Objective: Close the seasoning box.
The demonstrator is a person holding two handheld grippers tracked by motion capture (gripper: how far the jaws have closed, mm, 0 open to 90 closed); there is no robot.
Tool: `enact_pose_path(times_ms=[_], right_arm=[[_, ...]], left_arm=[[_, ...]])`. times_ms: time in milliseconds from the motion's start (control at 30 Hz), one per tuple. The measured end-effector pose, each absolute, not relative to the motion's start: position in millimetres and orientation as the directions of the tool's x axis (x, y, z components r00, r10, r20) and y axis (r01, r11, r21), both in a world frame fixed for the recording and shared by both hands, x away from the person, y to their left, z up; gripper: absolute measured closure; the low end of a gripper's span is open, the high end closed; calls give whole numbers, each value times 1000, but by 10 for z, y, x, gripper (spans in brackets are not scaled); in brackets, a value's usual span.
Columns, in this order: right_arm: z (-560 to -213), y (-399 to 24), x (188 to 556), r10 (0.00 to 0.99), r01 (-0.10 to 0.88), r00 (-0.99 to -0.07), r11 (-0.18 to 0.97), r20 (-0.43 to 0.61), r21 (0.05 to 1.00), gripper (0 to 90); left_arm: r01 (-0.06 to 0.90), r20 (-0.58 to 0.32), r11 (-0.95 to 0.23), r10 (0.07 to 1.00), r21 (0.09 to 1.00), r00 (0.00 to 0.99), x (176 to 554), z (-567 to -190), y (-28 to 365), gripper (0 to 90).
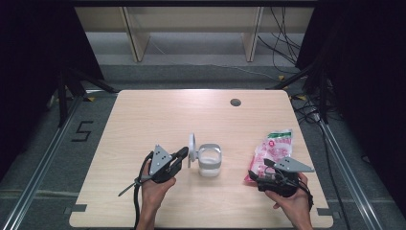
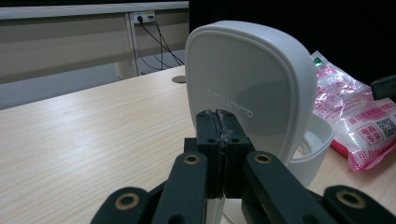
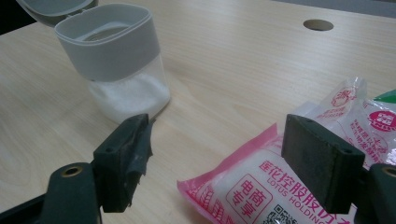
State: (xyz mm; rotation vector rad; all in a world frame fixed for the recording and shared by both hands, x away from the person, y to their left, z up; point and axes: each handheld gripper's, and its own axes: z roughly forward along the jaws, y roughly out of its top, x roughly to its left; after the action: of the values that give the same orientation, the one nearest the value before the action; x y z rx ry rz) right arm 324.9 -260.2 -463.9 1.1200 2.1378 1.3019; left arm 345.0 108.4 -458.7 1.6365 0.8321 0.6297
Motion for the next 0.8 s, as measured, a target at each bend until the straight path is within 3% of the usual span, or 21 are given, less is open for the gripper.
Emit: enact_pose_path(times_ms=[800], right_arm=[[-4628,-2601,3220,802,442,-591,229,89,868,258]], left_arm=[[157,10,-138,783,978,622,3440,-4517,981,890]])
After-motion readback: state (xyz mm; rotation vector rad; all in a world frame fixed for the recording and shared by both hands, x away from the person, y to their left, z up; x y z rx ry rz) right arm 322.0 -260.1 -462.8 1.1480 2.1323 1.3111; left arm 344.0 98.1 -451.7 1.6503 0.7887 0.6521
